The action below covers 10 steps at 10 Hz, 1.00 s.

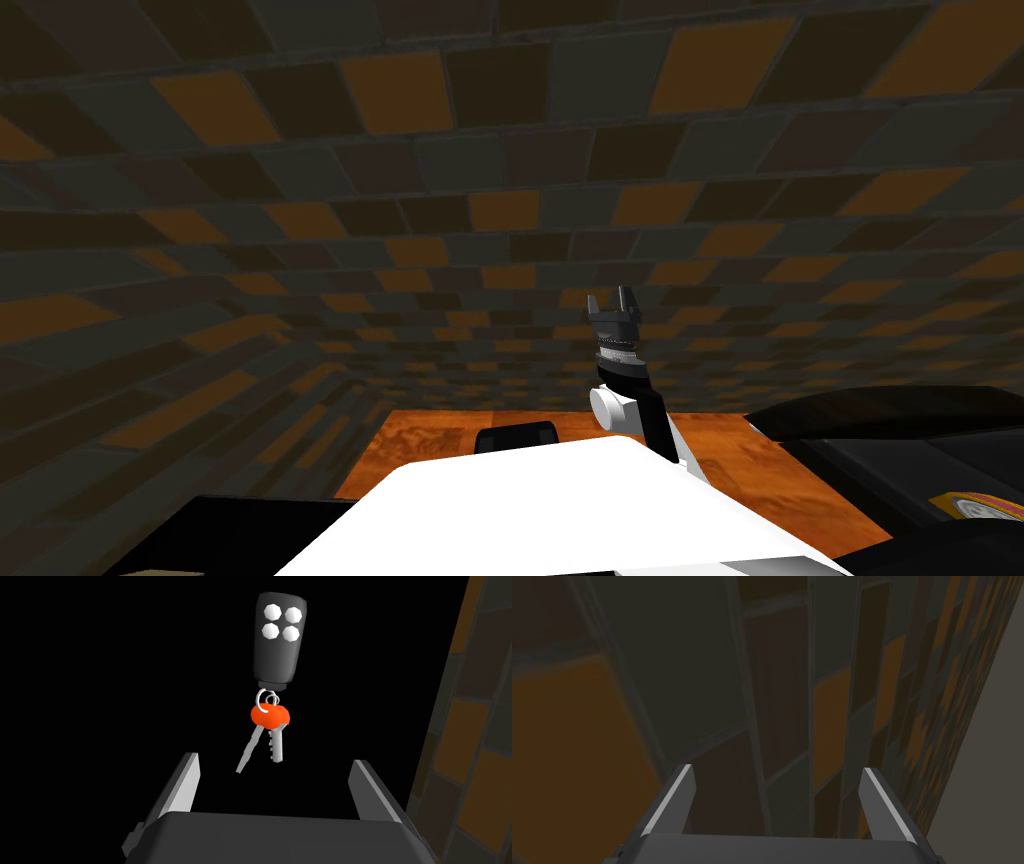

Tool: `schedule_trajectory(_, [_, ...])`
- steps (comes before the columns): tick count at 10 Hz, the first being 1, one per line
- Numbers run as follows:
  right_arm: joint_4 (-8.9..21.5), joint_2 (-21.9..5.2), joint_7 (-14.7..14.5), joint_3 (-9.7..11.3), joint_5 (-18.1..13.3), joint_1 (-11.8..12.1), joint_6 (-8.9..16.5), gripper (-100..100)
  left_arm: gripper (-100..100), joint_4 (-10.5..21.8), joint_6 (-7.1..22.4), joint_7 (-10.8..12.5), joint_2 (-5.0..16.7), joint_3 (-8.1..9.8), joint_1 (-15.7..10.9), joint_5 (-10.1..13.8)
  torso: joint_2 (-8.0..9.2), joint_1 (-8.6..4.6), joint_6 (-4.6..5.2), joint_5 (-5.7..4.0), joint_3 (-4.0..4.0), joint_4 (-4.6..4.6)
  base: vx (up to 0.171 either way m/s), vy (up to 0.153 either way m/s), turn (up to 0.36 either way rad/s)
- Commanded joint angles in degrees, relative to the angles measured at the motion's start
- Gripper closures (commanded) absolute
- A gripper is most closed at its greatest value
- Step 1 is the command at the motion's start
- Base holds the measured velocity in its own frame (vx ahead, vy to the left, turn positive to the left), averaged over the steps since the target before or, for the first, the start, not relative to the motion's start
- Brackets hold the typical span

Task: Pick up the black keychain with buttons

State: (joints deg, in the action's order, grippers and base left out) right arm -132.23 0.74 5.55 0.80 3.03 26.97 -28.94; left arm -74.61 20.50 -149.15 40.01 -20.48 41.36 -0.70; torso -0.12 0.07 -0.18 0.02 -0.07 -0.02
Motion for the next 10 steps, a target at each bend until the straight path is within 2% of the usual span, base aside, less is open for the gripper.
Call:
schedule_trajectory(1, [0.0,0.0,0.0,0.0,0.0,0.0,0.0,0,-100,1.0,1.1,-2.9,0.2,-0.52,0.1,-0.3,0.0,0.0,0.0,0.0,0.0,0.0,0.007,0.019,-0.137])
schedule_trajectory(2, [0.0,0.0,0.0,0.0,0.0,0.0,0.0,0,-100,1.0,1.1,-3.9,0.2,-0.52,0.1,-0.3,0.01,0.01,0.03,-0.01,0.0,0.0,0.008,0.02,-0.096])
schedule_trajectory(5, [0.0,0.0,0.0,0.0,0.0,0.0,0.0,0,-100,2.4,2.6,-8.8,0.6,-1.29,0.4,-0.6,-0.02,0.03,0.0,0.0,-0.01,0.0,0.013,0.027,-0.097])
schedule_trajectory(6, [0.0,0.0,0.0,0.0,0.0,0.0,0.0,0,-100,2.4,2.6,-9.5,0.6,-1.29,0.4,-0.6,-0.02,0.04,0.02,0.0,-0.01,0.0,0.011,0.024,-0.053])
schedule_trajectory(8, [0.0,0.0,0.0,0.0,0.0,0.0,0.0,0,-100,3.2,3.5,-13.1,0.7,-1.71,0.5,-0.7,-0.01,0.01,0.01,0.0,0.0,0.0,0.011,0.021,-0.088])
schedule_trajectory(10, [0.0,0.0,0.0,0.0,0.0,0.0,0.0,0,-100,3.2,3.3,-13.0,0.8,-1.7,0.5,-0.6,-0.01,-0.01,0.0,0.0,-0.01,0.0,0.007,0.011,-0.013])
